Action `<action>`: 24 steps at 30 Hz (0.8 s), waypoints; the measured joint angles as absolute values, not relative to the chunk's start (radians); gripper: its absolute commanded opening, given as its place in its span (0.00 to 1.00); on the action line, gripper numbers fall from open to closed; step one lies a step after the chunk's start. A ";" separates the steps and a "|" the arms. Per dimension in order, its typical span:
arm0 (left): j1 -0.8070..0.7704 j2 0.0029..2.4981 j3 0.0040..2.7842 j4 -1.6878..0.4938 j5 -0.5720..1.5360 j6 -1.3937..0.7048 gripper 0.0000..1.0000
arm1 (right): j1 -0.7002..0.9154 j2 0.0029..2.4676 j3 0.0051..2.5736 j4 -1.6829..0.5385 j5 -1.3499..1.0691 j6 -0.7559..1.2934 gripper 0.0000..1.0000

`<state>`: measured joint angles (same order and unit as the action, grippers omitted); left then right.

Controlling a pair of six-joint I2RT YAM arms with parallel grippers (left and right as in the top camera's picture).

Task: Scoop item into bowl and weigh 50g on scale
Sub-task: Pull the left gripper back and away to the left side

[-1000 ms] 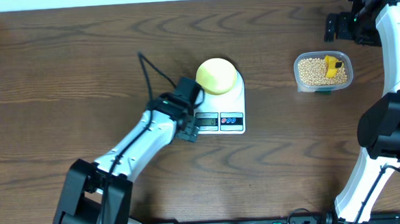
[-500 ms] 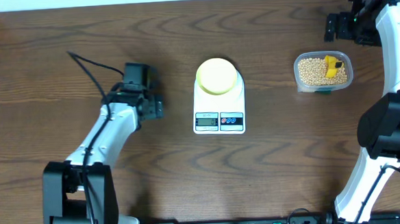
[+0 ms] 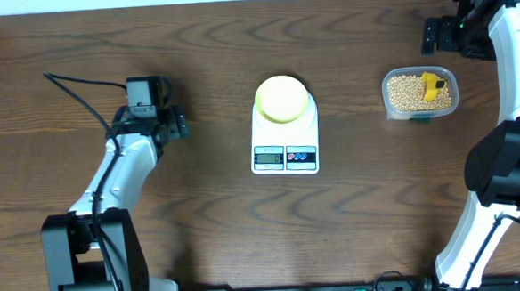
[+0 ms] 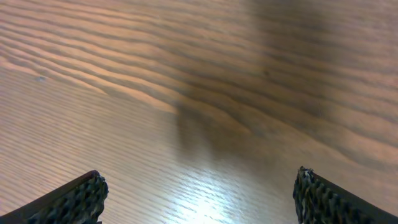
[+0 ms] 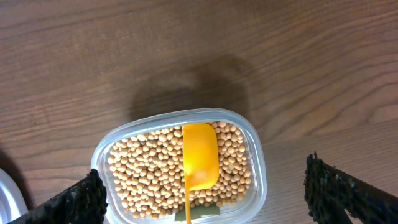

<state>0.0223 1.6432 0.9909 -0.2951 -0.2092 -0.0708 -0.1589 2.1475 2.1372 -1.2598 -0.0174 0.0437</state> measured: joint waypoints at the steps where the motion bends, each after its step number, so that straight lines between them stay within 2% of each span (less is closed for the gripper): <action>1: 0.030 1.643 0.991 -0.290 -0.209 -0.070 0.98 | -0.159 2.148 2.137 -1.260 -0.017 0.044 0.99; 11: 0.143 1.643 0.991 -0.231 -0.209 -0.071 0.98 | -0.159 2.148 2.137 -1.260 -0.017 0.044 0.99; 24: 0.289 1.643 0.990 -0.046 -0.209 -0.058 0.98 | -0.159 2.148 2.137 -1.260 -0.017 0.044 0.99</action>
<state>0.2890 1.6432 0.9901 -0.0456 -0.2092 -0.0578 -0.1589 2.1475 2.1372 -1.2598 -0.0174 0.0437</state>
